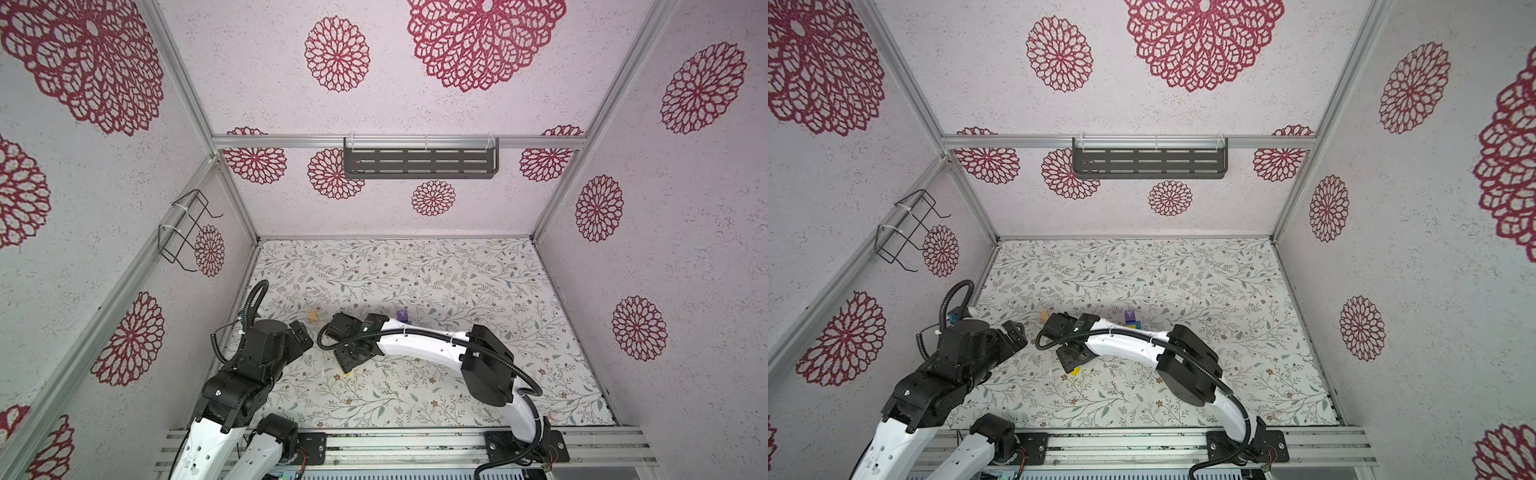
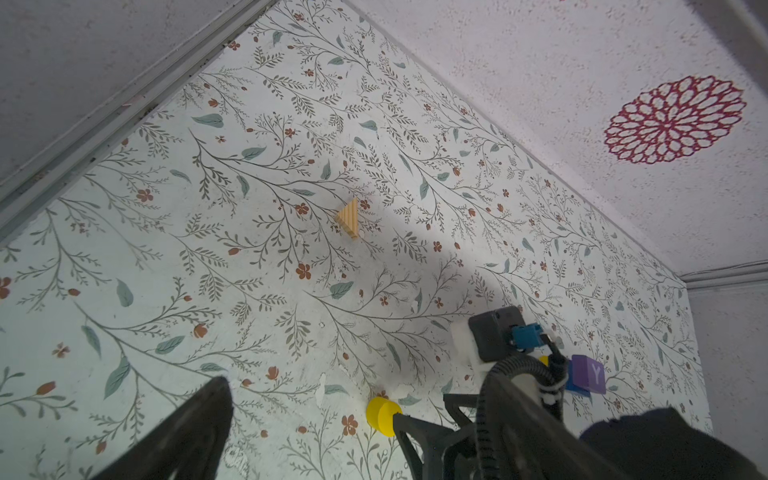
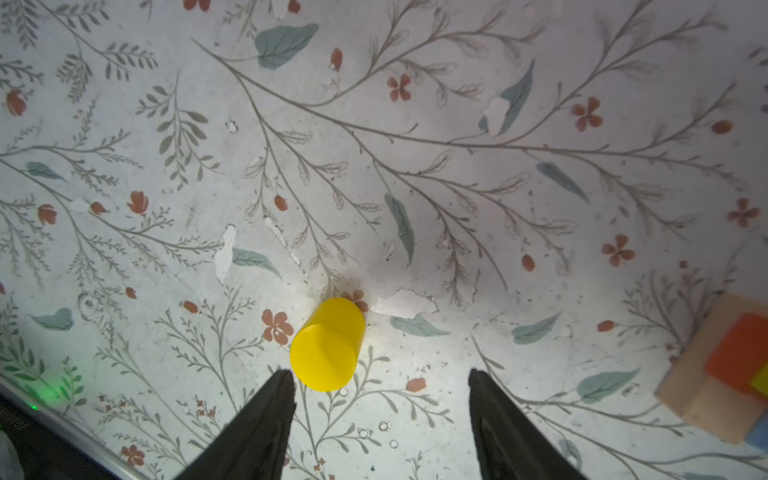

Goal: Build the wood block tower
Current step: 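Lower the right gripper onto the yellow cylinder and close on it, then lift the yellow cylinder with the right gripper and carry it over the stack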

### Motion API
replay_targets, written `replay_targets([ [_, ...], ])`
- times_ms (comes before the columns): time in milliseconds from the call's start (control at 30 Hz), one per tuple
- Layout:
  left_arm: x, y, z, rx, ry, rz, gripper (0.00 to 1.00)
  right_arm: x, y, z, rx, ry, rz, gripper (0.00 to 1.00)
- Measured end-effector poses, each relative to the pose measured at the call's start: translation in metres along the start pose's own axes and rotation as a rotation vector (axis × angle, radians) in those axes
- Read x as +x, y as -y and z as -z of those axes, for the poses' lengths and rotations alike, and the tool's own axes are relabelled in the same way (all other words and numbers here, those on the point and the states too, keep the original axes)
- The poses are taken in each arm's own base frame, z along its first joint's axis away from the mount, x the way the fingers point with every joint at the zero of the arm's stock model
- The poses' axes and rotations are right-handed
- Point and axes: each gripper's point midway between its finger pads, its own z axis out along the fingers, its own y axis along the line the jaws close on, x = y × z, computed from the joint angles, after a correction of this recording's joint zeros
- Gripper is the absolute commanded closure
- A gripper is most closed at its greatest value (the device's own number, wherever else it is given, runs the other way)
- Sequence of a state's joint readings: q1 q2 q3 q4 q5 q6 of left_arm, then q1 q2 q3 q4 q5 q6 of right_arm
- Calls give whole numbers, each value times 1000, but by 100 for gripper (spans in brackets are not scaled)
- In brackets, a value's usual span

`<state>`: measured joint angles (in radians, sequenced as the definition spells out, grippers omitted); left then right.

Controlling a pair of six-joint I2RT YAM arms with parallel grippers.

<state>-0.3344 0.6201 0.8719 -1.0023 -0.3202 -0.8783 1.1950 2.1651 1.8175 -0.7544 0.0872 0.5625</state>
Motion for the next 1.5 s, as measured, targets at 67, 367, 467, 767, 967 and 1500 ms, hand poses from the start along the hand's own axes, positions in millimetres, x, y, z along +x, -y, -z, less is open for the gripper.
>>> replay_targets([
  [67,0,0,0,1,-1,0,3,3,-3,-4,-9,-10,-3,31],
  [367,3,2,-1,11,-13,-6,3,12,-19,-14,-39,-31,9,40],
  [467,3,2,-1,13,-14,-8,3,13,-20,-17,-43,-32,8,45],
  [767,3,2,-1,13,-15,-14,3,17,-22,-28,-46,-54,3,53],
  [967,3,2,-1,13,-15,-15,3,16,-22,-28,-46,-54,3,59],
  [1500,3,2,-2,10,-18,-16,3,14,-19,-28,-41,-50,-3,72],
])
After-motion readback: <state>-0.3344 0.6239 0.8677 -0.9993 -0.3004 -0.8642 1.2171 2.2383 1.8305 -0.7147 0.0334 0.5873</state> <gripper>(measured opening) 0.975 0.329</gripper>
